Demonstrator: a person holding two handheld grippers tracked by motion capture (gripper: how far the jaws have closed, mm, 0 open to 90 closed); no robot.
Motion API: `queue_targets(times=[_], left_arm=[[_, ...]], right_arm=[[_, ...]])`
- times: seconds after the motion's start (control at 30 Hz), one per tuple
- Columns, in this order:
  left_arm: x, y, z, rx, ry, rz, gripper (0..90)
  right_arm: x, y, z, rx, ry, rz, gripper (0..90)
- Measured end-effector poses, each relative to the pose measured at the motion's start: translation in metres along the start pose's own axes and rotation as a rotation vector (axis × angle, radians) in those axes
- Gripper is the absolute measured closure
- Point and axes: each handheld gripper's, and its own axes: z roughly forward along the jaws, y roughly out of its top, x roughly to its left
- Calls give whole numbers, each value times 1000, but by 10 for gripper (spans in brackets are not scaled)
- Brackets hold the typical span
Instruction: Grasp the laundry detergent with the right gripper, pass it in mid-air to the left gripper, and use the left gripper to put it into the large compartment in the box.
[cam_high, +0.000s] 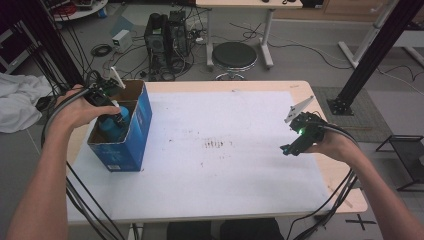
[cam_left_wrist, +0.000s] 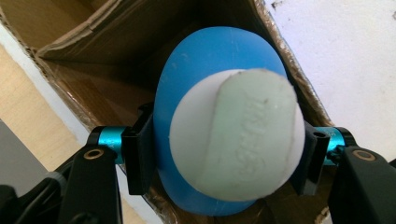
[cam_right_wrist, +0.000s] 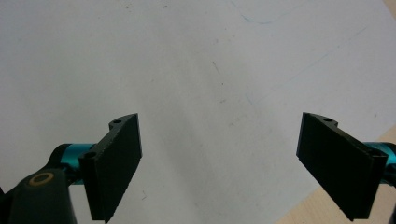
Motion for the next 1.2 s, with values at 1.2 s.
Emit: queue_targets(times=[1.2], left_arm=[[5,3,12,111,15,90,370]], right_arm=[[2,-1,7,2,-1,5,133]])
